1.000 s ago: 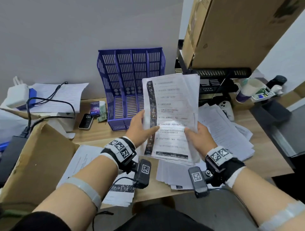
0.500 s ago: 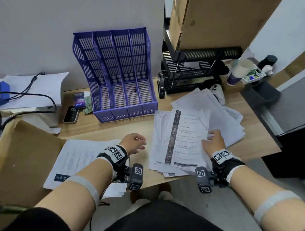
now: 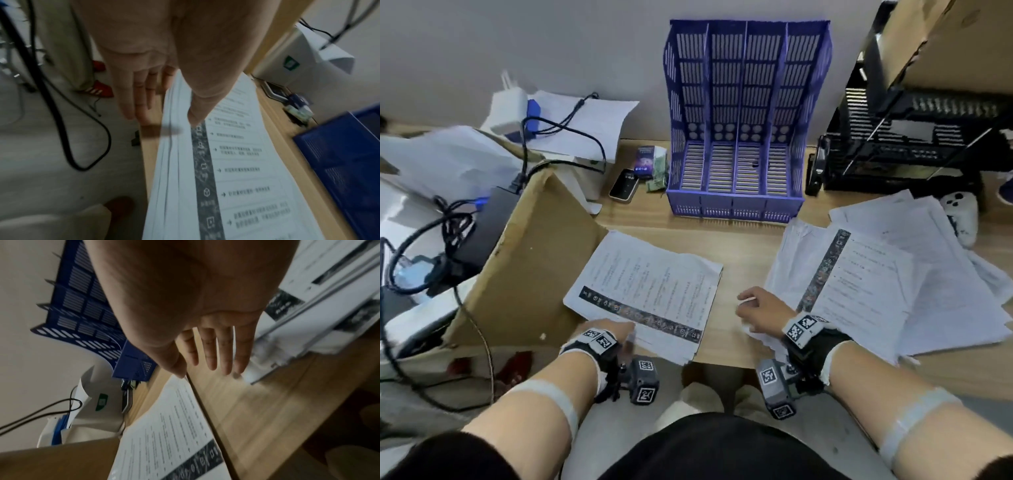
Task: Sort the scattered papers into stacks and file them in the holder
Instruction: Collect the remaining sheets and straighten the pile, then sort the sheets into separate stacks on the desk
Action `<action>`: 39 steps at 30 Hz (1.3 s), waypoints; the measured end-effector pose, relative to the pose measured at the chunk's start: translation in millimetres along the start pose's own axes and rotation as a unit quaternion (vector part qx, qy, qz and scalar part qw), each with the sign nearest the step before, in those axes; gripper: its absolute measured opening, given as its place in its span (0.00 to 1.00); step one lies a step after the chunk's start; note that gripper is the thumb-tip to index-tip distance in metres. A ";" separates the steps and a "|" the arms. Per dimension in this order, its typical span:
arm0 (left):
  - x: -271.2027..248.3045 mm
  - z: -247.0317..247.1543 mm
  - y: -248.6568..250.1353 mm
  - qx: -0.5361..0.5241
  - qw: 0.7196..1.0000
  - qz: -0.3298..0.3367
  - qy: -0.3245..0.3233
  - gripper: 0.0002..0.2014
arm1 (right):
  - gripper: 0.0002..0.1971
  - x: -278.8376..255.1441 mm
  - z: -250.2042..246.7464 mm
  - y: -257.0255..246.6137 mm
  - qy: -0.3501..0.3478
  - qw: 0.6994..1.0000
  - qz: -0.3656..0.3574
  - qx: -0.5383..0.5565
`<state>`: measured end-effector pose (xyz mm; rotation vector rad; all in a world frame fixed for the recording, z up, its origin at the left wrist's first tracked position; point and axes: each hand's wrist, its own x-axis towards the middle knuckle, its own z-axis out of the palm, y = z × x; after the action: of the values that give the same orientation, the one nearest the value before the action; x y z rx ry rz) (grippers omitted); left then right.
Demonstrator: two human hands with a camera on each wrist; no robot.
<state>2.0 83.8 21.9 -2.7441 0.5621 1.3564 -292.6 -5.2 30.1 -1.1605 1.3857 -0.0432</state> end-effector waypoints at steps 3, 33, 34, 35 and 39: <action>9.2 -3.2 -13.5 -0.096 0.994 -0.019 0.051 0.33 | 0.20 8.4 13.4 2.8 -0.039 0.999 0.010 -0.027; -98.9 -20.0 145.0 -0.387 0.741 0.345 -0.426 0.21 | 0.28 -15.6 -61.1 -28.3 0.156 0.971 -0.104 0.150; -102.3 -19.7 150.7 -0.379 0.732 0.350 -0.445 0.21 | 0.28 -21.9 -65.6 -31.7 0.159 0.964 -0.118 0.180; -105.2 -19.7 155.9 -0.373 0.723 0.350 -0.464 0.22 | 0.26 -28.2 -70.5 -33.5 0.161 0.956 -0.127 0.210; -103.8 -11.9 172.9 -0.374 0.701 0.332 -0.509 0.24 | 0.19 -55.6 -90.0 -25.9 0.161 0.943 -0.112 0.268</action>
<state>-103.8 -48.2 132.3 -1.4364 1.0468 3.4753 -361.5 -36.9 108.3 -0.8611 1.3944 -0.7589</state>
